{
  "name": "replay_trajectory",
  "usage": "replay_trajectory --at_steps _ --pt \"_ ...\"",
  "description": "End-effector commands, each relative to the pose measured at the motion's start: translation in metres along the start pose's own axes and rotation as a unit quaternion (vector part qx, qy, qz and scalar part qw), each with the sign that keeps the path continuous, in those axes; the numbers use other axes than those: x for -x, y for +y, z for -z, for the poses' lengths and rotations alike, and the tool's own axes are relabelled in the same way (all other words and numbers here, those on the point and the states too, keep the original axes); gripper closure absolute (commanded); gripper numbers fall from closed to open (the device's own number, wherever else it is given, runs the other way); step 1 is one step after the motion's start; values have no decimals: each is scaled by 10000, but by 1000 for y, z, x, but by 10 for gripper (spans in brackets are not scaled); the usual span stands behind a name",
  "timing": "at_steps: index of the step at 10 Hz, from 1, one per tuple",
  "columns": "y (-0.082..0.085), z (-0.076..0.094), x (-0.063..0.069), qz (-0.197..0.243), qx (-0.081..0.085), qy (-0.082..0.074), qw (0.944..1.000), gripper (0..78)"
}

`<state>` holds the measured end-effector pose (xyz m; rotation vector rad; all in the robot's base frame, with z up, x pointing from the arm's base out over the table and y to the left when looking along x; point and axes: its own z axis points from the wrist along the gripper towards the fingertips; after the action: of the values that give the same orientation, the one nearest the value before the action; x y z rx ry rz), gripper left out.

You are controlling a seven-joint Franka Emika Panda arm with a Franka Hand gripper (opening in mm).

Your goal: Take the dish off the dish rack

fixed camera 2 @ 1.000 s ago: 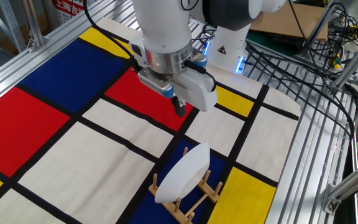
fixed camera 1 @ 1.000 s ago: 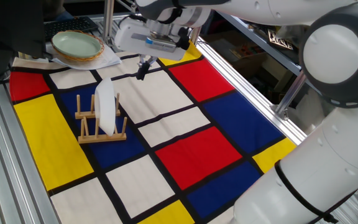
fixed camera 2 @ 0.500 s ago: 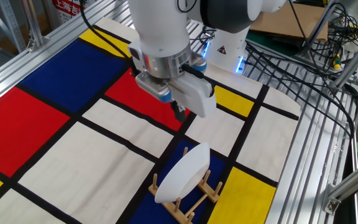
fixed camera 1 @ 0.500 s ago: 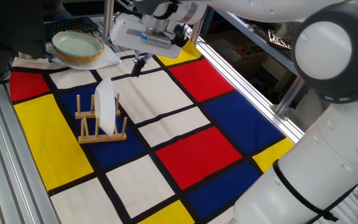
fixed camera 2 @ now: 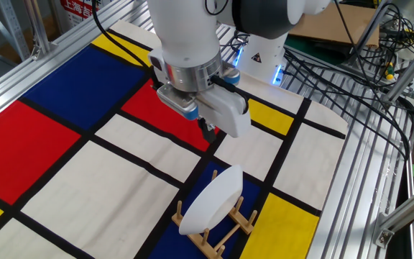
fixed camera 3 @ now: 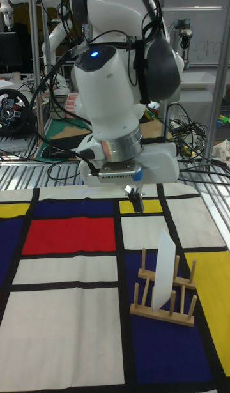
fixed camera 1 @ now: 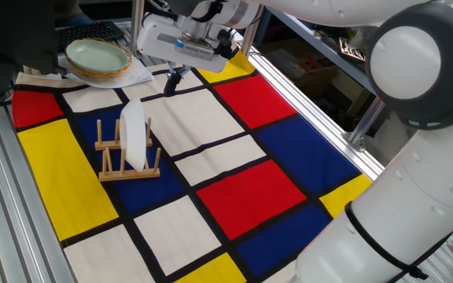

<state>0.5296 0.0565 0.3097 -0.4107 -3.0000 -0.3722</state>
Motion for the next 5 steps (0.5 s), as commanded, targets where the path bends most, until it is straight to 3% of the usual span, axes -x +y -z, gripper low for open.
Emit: replay_trajectory --at_steps 1,5 --pt "0 1 0 -16 74 18 10000 776" --pt "0 1 0 -84 167 63 9998 776"
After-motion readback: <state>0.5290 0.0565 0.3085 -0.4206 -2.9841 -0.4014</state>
